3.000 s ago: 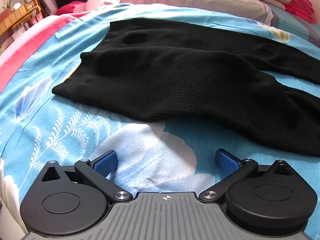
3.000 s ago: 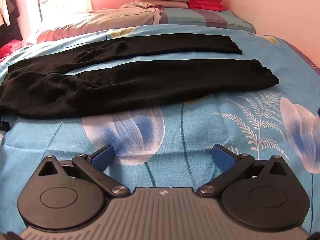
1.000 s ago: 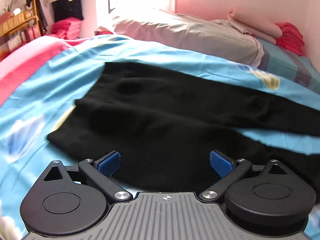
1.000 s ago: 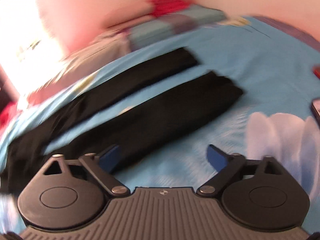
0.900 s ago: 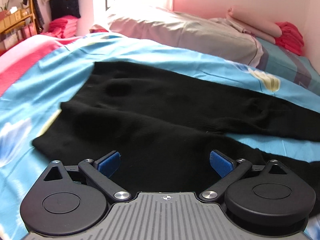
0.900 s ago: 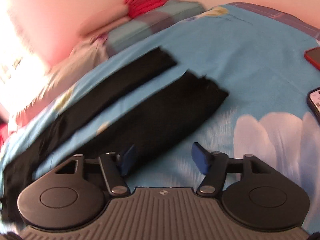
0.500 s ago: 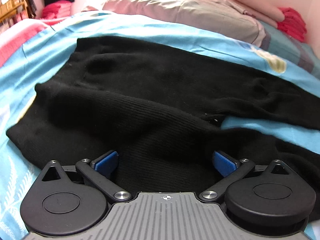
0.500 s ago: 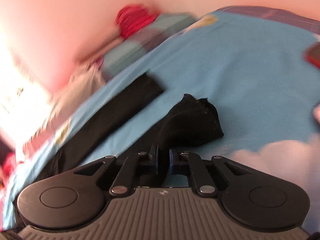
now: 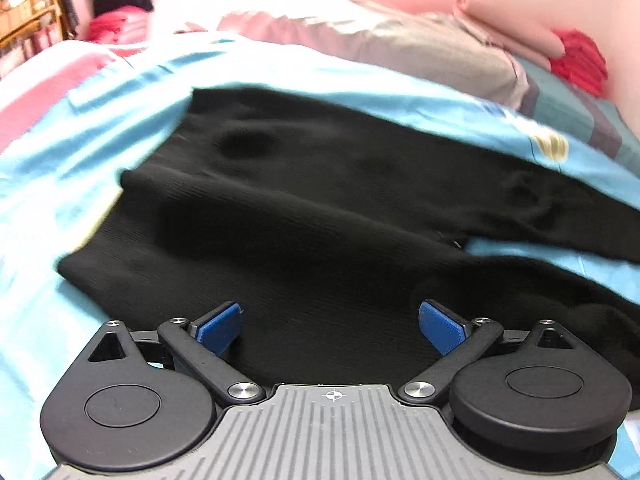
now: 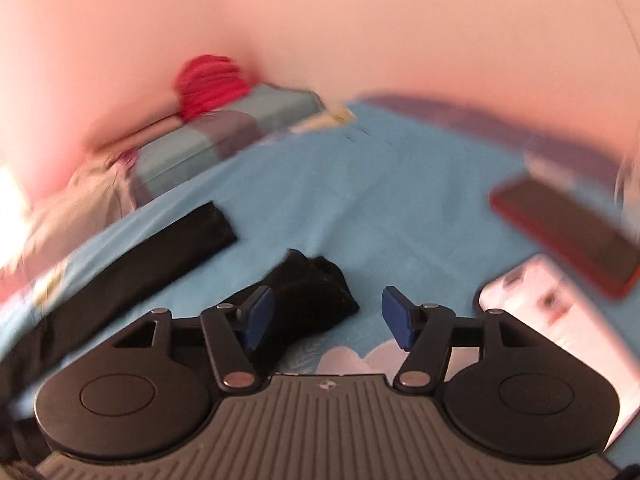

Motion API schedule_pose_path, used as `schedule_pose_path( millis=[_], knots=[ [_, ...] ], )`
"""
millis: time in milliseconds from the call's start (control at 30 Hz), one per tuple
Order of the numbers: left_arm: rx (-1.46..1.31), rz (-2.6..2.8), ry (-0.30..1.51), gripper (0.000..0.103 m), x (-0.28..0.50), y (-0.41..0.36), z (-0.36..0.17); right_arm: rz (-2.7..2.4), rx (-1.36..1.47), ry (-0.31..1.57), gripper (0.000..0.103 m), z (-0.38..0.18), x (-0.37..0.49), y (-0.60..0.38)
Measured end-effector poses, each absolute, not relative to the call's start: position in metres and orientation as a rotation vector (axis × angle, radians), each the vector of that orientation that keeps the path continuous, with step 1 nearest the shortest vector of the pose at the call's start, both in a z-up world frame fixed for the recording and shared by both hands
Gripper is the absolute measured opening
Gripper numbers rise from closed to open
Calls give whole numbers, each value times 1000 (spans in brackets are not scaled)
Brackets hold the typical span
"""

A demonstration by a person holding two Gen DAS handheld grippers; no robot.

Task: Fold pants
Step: 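Close the right gripper on the black pant leg cuffs and lift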

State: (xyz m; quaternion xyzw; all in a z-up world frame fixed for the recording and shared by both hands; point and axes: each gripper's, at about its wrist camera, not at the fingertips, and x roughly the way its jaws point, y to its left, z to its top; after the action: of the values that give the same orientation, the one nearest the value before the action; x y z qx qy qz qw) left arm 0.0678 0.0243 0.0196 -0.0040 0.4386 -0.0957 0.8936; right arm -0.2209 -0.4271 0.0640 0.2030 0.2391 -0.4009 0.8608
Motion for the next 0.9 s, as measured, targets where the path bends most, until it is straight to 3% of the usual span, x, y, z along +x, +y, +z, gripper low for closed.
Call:
schedule_pose_path(
  millis=[167,433,533,567,600,800,900],
  knots=[
    [38,-90,904,103,90,42,23,-370,55,622,68,72,-166,-292],
    [67,-59,946,103,105,62,5,69,-452,696,67,27,-85,-116],
    [85,-63,931,103,103,64,3,82,-509,661,54,17,-56,-99],
    [93,-59,929,103,103,63,2,72,-510,673,25,15,-45,-97],
    [100,-55,930,103,104,61,2,85,-456,705,9,14,-38,-100],
    [206,-28,930,103,88,75,0,223,-467,700,6,23,-115,-89],
    [94,-38,956,103,84,105,2,212,-469,698,7,26,-114,-87]
  ],
)
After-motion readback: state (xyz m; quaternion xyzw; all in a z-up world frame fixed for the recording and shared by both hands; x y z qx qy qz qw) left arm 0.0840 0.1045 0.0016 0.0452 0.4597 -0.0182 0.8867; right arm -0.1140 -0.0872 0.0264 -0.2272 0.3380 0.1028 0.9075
